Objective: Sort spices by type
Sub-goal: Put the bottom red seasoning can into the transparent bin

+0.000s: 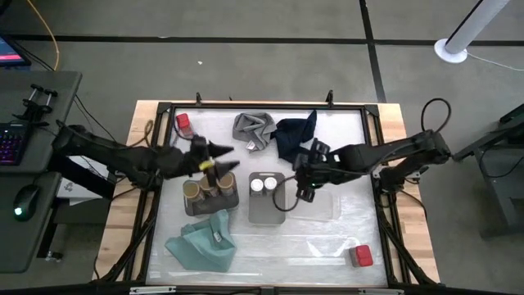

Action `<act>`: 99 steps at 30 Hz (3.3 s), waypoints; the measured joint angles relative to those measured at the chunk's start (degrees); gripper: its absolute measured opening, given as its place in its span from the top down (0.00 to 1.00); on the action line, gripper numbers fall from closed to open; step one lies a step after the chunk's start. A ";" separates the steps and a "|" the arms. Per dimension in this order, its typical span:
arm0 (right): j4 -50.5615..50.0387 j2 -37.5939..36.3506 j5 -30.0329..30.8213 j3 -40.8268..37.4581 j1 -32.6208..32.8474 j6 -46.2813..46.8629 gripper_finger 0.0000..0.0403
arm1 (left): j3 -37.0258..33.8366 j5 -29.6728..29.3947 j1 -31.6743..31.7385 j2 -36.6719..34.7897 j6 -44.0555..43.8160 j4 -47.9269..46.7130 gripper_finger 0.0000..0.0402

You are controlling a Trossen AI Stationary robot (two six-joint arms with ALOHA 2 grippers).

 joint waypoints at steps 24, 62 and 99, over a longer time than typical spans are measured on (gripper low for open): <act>0.85 -0.85 -31.38 -18.54 42.54 104.72 0.35 | -0.04 14.32 6.04 5.34 -5.24 1.43 0.16; 4.66 -1.11 -31.97 -19.16 38.90 92.14 0.49 | -0.04 18.43 7.58 5.12 -7.70 2.33 0.16; -9.33 6.47 -31.86 -14.62 -7.95 37.19 0.49 | -0.08 20.31 7.47 5.12 -7.26 2.09 0.16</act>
